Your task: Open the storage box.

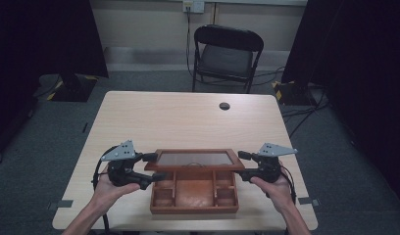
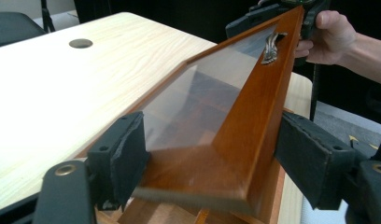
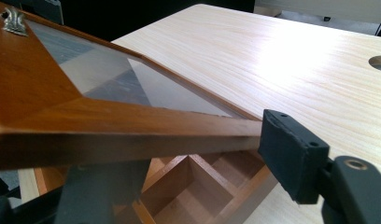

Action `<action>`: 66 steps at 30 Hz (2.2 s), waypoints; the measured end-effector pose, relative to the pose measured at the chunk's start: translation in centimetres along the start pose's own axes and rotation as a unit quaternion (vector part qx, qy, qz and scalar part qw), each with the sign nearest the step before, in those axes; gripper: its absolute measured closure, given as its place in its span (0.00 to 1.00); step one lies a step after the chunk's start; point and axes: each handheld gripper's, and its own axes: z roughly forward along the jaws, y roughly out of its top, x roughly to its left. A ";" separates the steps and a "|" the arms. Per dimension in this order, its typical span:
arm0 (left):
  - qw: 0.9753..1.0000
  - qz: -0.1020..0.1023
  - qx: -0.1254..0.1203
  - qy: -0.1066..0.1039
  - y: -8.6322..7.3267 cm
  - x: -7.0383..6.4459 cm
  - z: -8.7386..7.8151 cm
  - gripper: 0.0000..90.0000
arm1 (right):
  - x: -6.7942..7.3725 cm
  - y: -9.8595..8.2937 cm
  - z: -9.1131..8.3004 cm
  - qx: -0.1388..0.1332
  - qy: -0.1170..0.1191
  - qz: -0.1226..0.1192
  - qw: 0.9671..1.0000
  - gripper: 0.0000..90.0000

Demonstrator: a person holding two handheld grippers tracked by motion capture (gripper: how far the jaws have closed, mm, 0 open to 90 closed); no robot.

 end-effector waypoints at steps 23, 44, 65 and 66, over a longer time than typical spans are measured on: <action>0.999 -0.022 -0.018 0.047 -0.9 2.9 0.3 0.47 | -0.7 1.4 1.3 0.001 0.013 0.015 1.000 0.31; 0.998 -0.025 -0.028 0.057 0.2 5.3 0.5 0.62 | -1.6 3.3 2.7 -0.026 0.020 0.020 0.999 0.42; 0.995 -0.054 -0.021 0.075 -0.2 7.4 2.2 0.64 | -3.1 3.6 4.0 -0.036 0.014 0.040 0.998 0.45; 0.996 -0.054 -0.020 0.075 -0.3 7.5 2.3 0.65 | -3.2 3.6 4.1 -0.036 0.015 0.040 0.998 0.46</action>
